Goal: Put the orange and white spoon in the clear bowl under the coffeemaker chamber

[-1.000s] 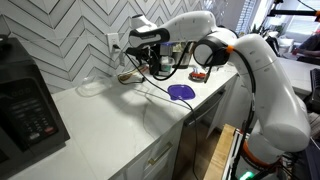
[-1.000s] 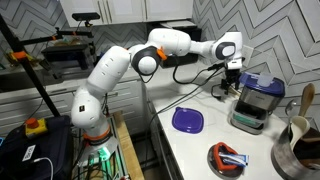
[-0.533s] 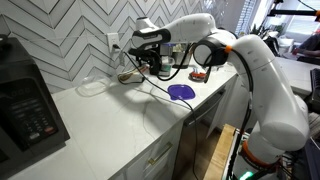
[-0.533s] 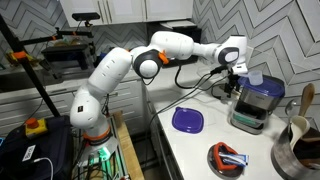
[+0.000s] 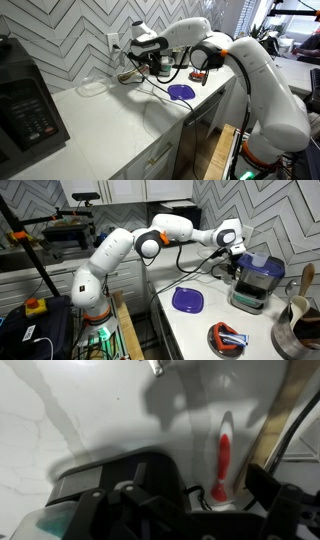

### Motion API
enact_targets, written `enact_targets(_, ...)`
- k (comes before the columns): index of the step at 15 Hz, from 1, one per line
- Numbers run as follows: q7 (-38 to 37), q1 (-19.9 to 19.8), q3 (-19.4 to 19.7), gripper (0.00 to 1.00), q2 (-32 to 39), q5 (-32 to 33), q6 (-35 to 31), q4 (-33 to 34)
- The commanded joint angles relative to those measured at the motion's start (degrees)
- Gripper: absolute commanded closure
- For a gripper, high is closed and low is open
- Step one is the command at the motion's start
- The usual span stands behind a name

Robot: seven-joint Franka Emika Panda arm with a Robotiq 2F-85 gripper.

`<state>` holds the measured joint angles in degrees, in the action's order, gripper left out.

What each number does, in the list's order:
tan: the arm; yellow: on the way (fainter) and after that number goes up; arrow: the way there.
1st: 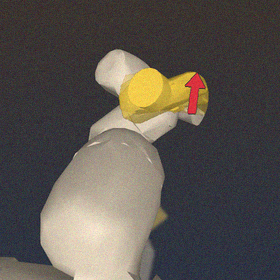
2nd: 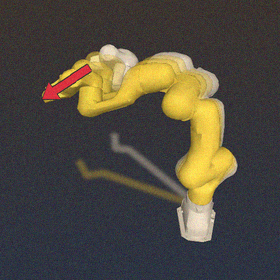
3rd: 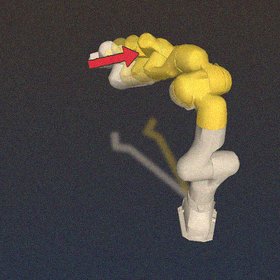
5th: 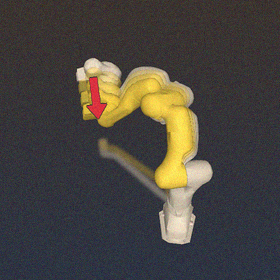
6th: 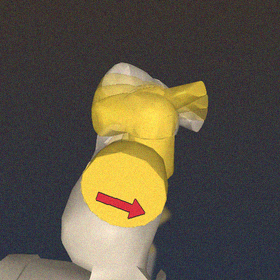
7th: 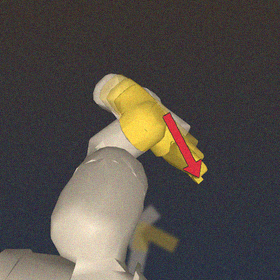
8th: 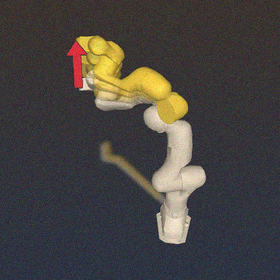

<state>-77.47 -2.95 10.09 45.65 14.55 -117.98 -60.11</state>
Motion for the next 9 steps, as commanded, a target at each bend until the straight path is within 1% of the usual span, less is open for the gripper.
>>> enact_targets(1, -3.2, 4.1, 5.5, 0.00, 2.9, 5.5, -0.2, 0.8)
enact_targets(2, -3.8, 4.6, 6.4, 0.00, 3.7, 6.4, -0.2, 1.2)
enact_targets(4, -4.3, 5.0, 6.8, 0.00, 5.1, 6.7, -0.1, 1.9)
enact_targets(6, -3.4, 4.8, 6.2, 0.01, 6.1, 5.8, -1.0, 2.4)
enact_targets(9, -2.9, 4.8, 6.0, 0.14, 7.2, 5.6, -4.6, 3.1)
